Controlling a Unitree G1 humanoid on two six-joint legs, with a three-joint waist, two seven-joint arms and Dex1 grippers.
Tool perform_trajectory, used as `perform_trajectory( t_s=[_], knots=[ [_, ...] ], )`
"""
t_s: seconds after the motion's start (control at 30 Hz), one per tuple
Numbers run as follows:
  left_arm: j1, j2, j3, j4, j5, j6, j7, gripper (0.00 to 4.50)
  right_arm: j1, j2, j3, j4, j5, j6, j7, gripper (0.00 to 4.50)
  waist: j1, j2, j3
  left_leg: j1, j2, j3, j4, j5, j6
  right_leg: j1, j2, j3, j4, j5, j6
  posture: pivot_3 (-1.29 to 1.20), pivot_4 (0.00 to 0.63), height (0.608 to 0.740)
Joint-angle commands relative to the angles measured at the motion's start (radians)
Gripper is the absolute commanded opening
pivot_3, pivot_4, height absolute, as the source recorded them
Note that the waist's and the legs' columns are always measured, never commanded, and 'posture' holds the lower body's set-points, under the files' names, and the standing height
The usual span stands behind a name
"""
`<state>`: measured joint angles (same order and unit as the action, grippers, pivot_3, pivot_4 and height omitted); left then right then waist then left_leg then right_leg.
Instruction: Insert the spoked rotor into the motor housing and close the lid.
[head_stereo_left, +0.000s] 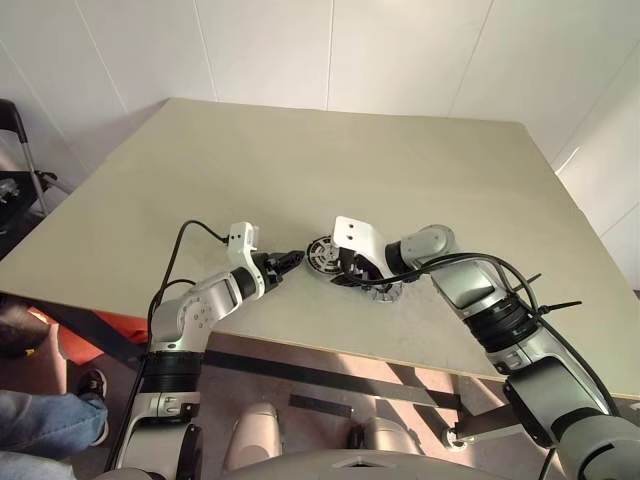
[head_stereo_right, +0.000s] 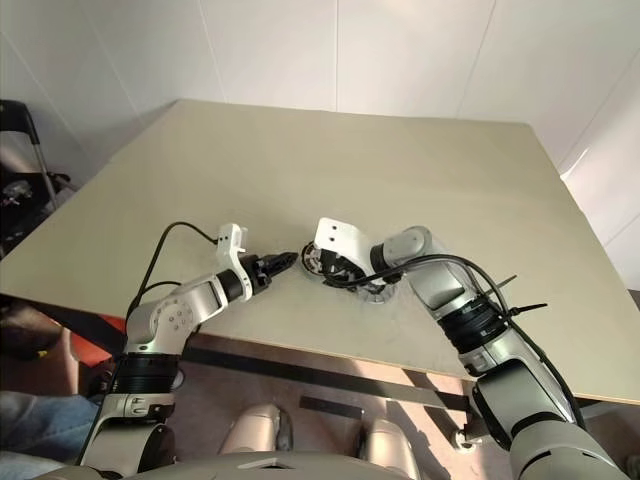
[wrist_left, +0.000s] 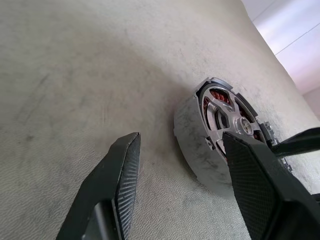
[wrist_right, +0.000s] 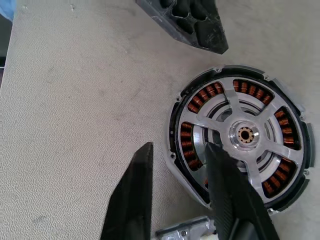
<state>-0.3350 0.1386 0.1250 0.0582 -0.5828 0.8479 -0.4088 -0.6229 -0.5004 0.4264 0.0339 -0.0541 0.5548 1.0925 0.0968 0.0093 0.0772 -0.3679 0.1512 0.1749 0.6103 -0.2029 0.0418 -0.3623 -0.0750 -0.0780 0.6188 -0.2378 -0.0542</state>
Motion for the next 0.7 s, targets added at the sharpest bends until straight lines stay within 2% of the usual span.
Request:
perform_trajectory(
  t_s=[0.03,0.27,0.33,0.4,0.47,0.53,0.7],
  knots=[
    [-0.014,0.004,0.002,-0.023,-0.005,-0.014,-0.007,2.77,-0.039,-0.014,-0.097,-0.132,0.087,0.087,0.01,2.68,0.0,0.0,0.0,0.0,0.0,0.0,0.0,0.0,0.0,0.0,0.0,0.0,0.0,0.001,-0.001,0.0,0.0,0.74],
    [-0.031,-0.004,-0.017,-0.008,-0.004,-0.011,-0.018,2.77,-0.011,0.012,-0.279,-0.199,0.208,0.411,-0.135,2.68,0.003,0.0,0.0,-0.001,-0.001,0.0,-0.004,0.0,0.0,-0.002,0.0,0.0,-0.001,0.001,-0.003,0.0,0.0,0.74],
    [-0.032,-0.005,-0.022,-0.005,-0.005,-0.009,-0.022,2.77,0.0,0.042,-0.411,-0.201,0.291,0.582,-0.172,2.68,0.003,0.0,0.0,-0.001,-0.001,0.0,-0.004,0.0,0.0,-0.002,0.0,0.0,-0.002,0.001,-0.003,0.0,0.0,0.74],
    [-0.032,-0.004,-0.026,0.001,-0.005,-0.007,-0.026,2.77,-0.02,0.089,-0.594,-0.192,0.399,0.838,-0.175,2.68,0.003,0.0,0.0,-0.001,-0.001,0.0,-0.004,0.0,0.0,-0.002,0.0,0.0,-0.002,0.001,-0.003,0.0,0.0,0.74],
    [-0.032,-0.002,-0.033,0.006,-0.004,-0.005,-0.034,2.77,-0.021,0.117,-0.739,-0.183,0.446,0.998,-0.19,2.68,0.006,0.0,0.0,-0.001,-0.001,0.0,-0.004,0.0,0.0,-0.001,0.0,0.0,-0.002,0.002,-0.003,0.0,0.0,0.74],
    [-0.034,-0.001,-0.04,0.012,-0.002,-0.004,-0.041,2.77,0.023,0.11,-0.802,-0.192,0.471,1.052,-0.218,2.68,0.008,0.001,0.0,-0.001,-0.001,0.0,-0.004,0.002,-0.003,-0.002,0.0,0.0,-0.002,0.002,-0.003,0.0,0.0,0.74],
    [-0.05,-0.001,-0.05,0.034,0.004,-0.005,-0.052,2.77,0.18,0.061,-0.865,-0.233,0.597,1.06,-0.25,2.68,0.02,0.002,-0.001,0.0,-0.001,0.0,-0.006,0.003,-0.005,-0.002,0.0,0.0,-0.003,0.001,-0.003,0.0,0.0,0.74]
  ],
)
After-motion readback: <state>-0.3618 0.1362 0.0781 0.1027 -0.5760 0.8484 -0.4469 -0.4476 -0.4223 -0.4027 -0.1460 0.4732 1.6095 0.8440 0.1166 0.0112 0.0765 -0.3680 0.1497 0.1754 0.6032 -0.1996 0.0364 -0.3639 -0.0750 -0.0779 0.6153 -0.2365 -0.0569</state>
